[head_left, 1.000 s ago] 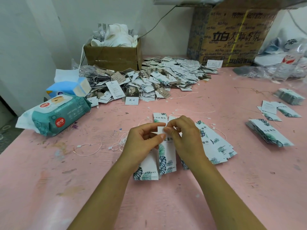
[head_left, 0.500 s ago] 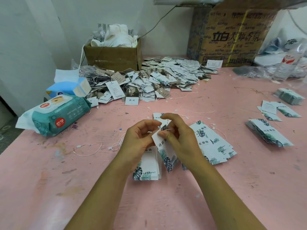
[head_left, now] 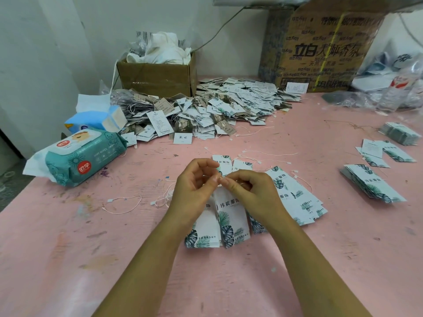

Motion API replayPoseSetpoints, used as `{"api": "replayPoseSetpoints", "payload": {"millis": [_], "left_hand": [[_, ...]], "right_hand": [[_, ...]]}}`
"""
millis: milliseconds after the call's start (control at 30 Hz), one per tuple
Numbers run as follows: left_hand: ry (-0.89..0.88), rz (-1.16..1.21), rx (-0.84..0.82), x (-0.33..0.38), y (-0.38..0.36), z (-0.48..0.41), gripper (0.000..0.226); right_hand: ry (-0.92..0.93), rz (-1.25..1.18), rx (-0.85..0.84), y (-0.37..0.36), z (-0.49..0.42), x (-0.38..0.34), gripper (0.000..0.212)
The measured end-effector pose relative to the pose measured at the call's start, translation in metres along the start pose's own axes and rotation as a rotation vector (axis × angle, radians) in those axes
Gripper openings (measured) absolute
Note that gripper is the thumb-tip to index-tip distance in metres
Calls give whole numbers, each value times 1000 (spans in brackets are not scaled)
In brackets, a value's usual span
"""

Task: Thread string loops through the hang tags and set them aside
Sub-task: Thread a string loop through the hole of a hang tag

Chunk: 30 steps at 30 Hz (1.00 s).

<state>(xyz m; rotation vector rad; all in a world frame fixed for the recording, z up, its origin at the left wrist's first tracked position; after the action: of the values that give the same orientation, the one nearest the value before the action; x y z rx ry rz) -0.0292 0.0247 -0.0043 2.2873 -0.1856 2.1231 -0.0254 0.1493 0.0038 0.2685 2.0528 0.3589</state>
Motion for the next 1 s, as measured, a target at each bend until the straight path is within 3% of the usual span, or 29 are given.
{"api": "replayPoseSetpoints", "payload": {"millis": [133, 233, 467, 700, 1000], "left_hand": [[-36, -6, 19, 4, 1, 1, 24], [-19, 43, 16, 1, 3, 0, 19], [44, 83, -25, -7, 5, -1, 15], [32, 70, -5, -7, 8, -3, 5], [115, 219, 27, -13, 15, -7, 17]], "right_hand": [[-12, -70, -14, -3, 1, 0, 4], [-10, -75, -21, -5, 0, 0, 14], [-31, -136, -3, -4, 1, -3, 15], [-66, -52, -40, -4, 1, 3, 19], [-216, -52, 128, 35, 1, 26, 20]]}}
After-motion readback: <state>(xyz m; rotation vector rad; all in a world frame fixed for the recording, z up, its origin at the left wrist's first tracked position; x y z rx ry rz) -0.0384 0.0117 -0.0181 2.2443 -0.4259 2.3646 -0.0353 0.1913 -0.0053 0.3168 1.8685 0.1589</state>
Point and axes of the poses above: each hand's wrist, its own z-axis away from the middle knuckle, its own y-axis out of the back of the hand, x = y × z, the point moved 9 cm from there along -z, towards the middle knuckle, and after that the axes turned 8 degrees about y, right-handed, at the moved point
